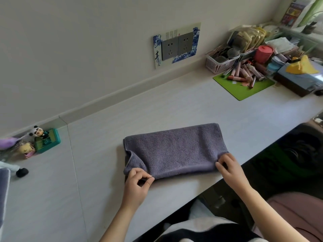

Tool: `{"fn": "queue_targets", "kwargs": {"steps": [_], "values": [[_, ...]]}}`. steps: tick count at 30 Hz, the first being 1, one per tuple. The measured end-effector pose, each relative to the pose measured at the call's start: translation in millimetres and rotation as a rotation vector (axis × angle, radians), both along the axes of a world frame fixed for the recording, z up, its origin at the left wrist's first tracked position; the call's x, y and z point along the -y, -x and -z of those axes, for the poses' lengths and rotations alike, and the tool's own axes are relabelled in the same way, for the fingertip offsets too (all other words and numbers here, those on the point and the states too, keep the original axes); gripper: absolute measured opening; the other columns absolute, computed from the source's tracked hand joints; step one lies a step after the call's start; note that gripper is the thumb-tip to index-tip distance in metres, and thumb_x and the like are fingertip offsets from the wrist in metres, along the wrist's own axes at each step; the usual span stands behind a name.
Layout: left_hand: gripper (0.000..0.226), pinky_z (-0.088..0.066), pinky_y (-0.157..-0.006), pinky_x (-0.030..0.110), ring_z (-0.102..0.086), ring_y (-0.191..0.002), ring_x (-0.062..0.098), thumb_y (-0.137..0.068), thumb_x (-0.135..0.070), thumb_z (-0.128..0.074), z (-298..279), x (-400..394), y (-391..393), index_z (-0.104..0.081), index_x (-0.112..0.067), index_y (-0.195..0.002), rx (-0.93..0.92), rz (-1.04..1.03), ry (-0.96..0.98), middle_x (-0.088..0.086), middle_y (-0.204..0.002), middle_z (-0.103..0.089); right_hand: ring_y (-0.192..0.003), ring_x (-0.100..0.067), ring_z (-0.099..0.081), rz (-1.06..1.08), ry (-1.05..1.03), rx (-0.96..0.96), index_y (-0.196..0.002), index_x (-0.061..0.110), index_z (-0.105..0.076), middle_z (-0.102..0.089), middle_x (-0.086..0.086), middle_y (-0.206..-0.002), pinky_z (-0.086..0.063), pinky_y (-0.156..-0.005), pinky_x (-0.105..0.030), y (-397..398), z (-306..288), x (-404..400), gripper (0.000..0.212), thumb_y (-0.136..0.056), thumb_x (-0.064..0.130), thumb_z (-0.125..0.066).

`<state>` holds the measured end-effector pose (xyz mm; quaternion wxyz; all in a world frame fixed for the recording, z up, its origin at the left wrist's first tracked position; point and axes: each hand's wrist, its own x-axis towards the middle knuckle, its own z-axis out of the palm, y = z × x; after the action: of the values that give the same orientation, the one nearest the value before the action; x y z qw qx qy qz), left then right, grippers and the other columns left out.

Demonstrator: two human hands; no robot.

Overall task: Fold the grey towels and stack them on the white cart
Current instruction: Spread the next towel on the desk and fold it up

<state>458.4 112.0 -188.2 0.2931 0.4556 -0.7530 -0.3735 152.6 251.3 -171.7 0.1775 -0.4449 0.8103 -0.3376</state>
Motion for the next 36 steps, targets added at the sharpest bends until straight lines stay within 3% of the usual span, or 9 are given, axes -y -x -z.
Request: {"fn": "queue_targets", "kwargs": {"steps": [2, 5, 10, 16, 21, 23, 27, 30, 36], "values": [[0.003, -0.039, -0.085, 0.01, -0.052, -0.088, -0.004, -0.075, -0.029, -0.065, 7, -5, -5, -0.067, -0.03, -0.077, 0.076, 0.078, 0.073, -0.009, -0.09, -0.049, -0.076, -0.016, -0.047, -0.013, -0.033, -0.034, -0.067, 0.011, -0.052, -0.048, -0.003, -0.085, -0.035, -0.069, -0.015, -2, 5, -3, 0.022, -0.082, 0.004, -0.066], [0.018, -0.044, -0.086, 0.023, -0.053, -0.088, 0.004, -0.077, -0.033, -0.057, 10, -8, -6, -0.068, -0.021, -0.084, 0.176, 0.073, 0.201, -0.008, -0.096, -0.049, -0.079, -0.018, -0.048, -0.003, -0.049, -0.051, -0.072, 0.01, -0.055, -0.048, -0.002, -0.089, -0.04, -0.07, -0.025, -6, 7, -1, 0.017, -0.084, 0.013, -0.067], [0.03, -0.047, -0.08, 0.038, -0.054, -0.089, 0.017, -0.079, -0.033, -0.05, 3, -11, -3, -0.072, -0.016, -0.088, 0.216, -0.142, 0.242, 0.003, -0.094, -0.059, -0.084, -0.015, -0.048, 0.094, -0.008, -0.015, -0.082, 0.013, -0.058, -0.049, -0.001, -0.092, -0.037, -0.074, -0.024, -12, 6, 3, 0.015, -0.082, 0.02, -0.071], [0.035, -0.039, -0.088, 0.033, -0.051, -0.093, 0.019, -0.082, -0.023, -0.045, -4, -14, -5, -0.071, -0.005, -0.097, 0.177, -0.188, 0.265, 0.01, -0.097, -0.059, -0.099, -0.014, -0.044, 0.165, 0.009, -0.043, -0.097, 0.005, -0.062, -0.047, -0.003, -0.102, -0.035, -0.089, -0.023, -17, 3, 10, 0.025, -0.079, 0.018, -0.074], [0.043, -0.03, -0.104, 0.024, -0.044, -0.112, 0.022, -0.087, -0.018, -0.039, -7, -15, -3, -0.061, 0.005, -0.116, 0.131, -0.176, 0.254, 0.015, -0.116, -0.052, -0.107, -0.018, -0.048, 0.184, 0.115, -0.039, -0.111, 0.005, -0.061, -0.043, 0.002, -0.11, -0.043, -0.085, -0.016, -19, -3, 10, 0.033, -0.081, 0.009, -0.071], [0.047, -0.029, -0.107, 0.024, -0.042, -0.117, 0.023, -0.088, -0.022, -0.038, -1, -17, -4, -0.057, 0.007, -0.121, 0.147, -0.17, 0.195, 0.017, -0.121, -0.049, -0.11, -0.018, -0.047, 0.175, 0.08, -0.036, -0.116, 0.004, -0.06, -0.044, -0.002, -0.113, -0.036, -0.09, -0.012, -17, -1, 10, 0.037, -0.081, 0.011, -0.071], [0.054, -0.036, -0.098, 0.038, -0.044, -0.114, 0.029, -0.085, -0.028, -0.04, 15, -16, -11, -0.056, 0.009, -0.121, 0.364, -0.113, 0.172, 0.024, -0.122, -0.054, -0.113, -0.024, -0.047, 0.122, -0.103, -0.019, -0.121, 0.004, -0.058, -0.046, -0.009, -0.119, -0.035, -0.098, -0.025, -16, 6, 9, 0.042, -0.084, 0.019, -0.069], [0.055, -0.045, -0.087, 0.046, -0.048, -0.11, 0.033, -0.083, -0.036, -0.041, 12, -18, -8, -0.062, -0.001, -0.12, 0.512, -0.154, 0.22, 0.021, -0.126, -0.055, -0.113, -0.032, -0.044, 0.135, -0.152, -0.181, -0.117, 0.007, -0.062, -0.051, -0.012, -0.118, -0.037, -0.098, -0.038, -16, 6, 11, 0.038, -0.082, 0.022, -0.07], [0.042, -0.036, -0.073, 0.039, -0.048, -0.084, 0.03, -0.077, -0.041, -0.043, -5, -16, 5, -0.074, -0.017, -0.092, 0.578, -0.331, 0.327, 0.008, -0.093, -0.053, -0.124, -0.039, -0.041, 0.153, -0.145, -0.418, -0.103, 0.015, -0.07, -0.056, -0.014, -0.126, -0.015, -0.11, -0.054, -20, 10, 18, 0.029, -0.08, 0.032, -0.063]]}}
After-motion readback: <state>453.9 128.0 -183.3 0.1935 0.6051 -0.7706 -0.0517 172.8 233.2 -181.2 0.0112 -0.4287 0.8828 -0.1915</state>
